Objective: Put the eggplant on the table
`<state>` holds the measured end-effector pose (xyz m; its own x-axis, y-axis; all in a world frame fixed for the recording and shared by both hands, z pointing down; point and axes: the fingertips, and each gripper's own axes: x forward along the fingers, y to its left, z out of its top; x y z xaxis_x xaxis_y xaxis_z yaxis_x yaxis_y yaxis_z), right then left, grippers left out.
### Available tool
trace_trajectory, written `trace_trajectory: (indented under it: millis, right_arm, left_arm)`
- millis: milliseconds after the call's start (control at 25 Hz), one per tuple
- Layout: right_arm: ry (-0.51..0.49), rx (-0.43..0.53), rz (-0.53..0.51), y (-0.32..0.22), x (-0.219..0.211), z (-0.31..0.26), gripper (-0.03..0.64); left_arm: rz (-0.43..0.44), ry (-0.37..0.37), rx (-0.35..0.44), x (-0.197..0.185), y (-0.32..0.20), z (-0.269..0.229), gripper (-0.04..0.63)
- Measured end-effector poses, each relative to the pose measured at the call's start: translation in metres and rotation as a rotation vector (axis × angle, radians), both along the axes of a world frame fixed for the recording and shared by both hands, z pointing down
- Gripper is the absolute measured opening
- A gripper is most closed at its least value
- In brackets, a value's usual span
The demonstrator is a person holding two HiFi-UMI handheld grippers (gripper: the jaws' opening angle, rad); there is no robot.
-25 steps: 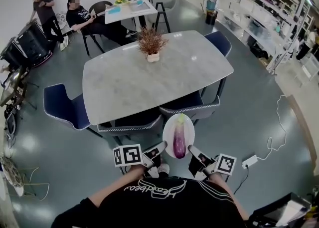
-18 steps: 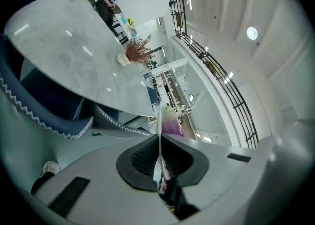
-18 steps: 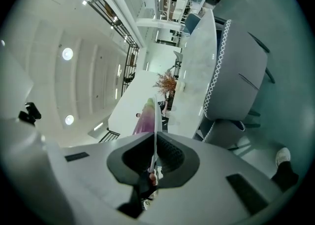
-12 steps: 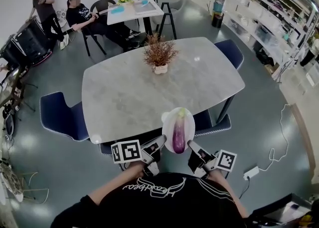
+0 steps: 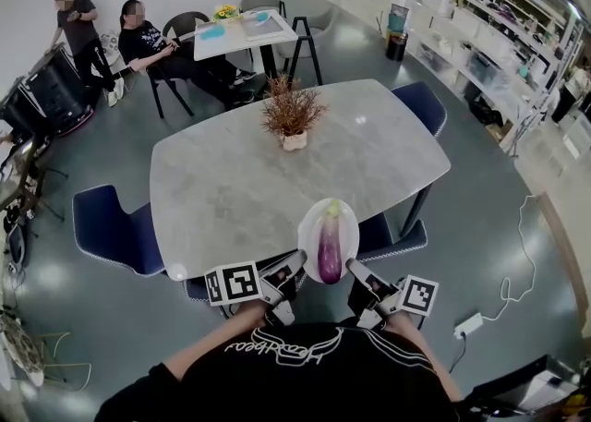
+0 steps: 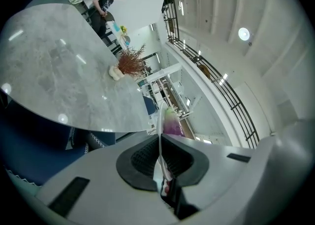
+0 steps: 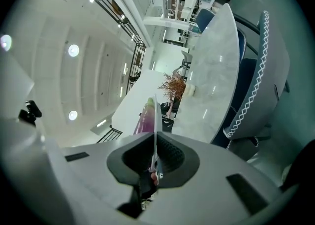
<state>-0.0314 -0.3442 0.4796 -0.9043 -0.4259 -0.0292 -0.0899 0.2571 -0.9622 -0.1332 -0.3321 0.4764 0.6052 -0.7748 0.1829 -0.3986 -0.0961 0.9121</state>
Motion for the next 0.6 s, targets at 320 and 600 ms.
trace_trajectory:
  millis: [320,600]
  right_arm:
    - [0.014,0.009,-0.033,-0.018,-0.006,-0.004,0.018]
    - [0.031,-0.004,-0.044,-0.06,-0.009,0.002,0.018]
  left_arm:
    - [-0.029,-0.016,-0.003,-0.004,-0.013,-0.003,0.023]
    - [-0.049,-0.036,-0.018,-0.009,-0.056,0.001,0.023]
